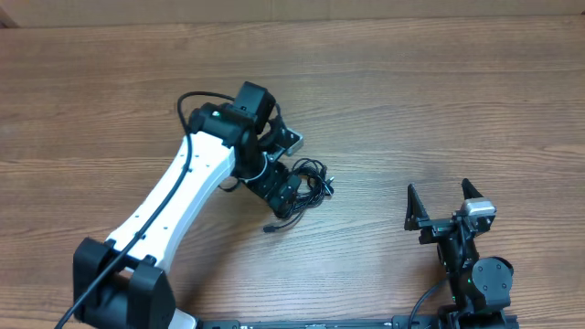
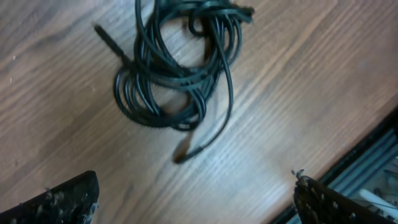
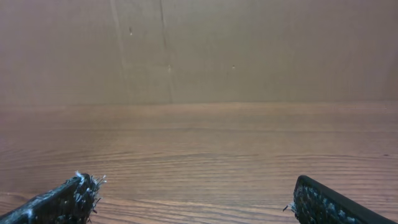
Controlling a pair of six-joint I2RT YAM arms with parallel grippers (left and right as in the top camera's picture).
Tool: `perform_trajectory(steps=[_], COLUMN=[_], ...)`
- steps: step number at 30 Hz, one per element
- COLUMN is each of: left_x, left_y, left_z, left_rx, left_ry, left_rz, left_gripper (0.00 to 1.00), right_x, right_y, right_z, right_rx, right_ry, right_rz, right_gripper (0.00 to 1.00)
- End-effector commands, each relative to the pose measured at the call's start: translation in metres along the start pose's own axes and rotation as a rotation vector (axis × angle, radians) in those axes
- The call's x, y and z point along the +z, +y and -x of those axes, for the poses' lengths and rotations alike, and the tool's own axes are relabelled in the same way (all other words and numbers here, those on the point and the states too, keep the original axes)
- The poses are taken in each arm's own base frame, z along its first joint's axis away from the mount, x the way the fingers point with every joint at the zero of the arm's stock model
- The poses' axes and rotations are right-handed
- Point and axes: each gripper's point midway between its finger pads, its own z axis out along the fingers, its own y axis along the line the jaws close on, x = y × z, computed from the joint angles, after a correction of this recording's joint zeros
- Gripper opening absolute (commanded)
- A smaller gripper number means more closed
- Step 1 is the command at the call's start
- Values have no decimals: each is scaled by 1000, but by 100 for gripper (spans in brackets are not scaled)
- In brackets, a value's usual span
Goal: Untangle cables
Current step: 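Reach the left gripper down onto the black cable bundle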
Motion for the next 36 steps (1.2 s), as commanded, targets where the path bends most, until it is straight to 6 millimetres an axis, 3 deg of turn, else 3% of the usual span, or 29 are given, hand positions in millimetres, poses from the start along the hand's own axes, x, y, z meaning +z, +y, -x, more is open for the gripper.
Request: perform_trajectory(steps=[1, 9, 21, 25, 28, 32, 36], left_x=[2, 12, 12, 12, 15, 26, 39], left_y=[5, 9, 11, 15, 30, 37, 38], left_z=[13, 15, 22, 14, 6, -5, -19], left_rx=[44, 39, 31, -2, -148, -280, -300], left_ry=[-25, -8, -38, -2, 21, 38, 72], left_rz=[28, 29, 36, 64, 145, 181, 178], left_gripper=[99, 100, 100, 100, 100, 100, 99], right_x=[0, 0, 0, 0, 0, 0, 0], right_y=[-1, -1, -1, -1, -1, -1, -1], right_z=[-1, -1, -1, -1, -1, -1, -1], right_rx=[-8, -8, -8, -8, -8, -8, -8], right_ry=[-5, -5, -5, -5, -5, -5, -5], right_rz=[-4, -4, -4, -4, -4, -4, -4], right_gripper=[100, 100, 100, 100, 100, 100, 100])
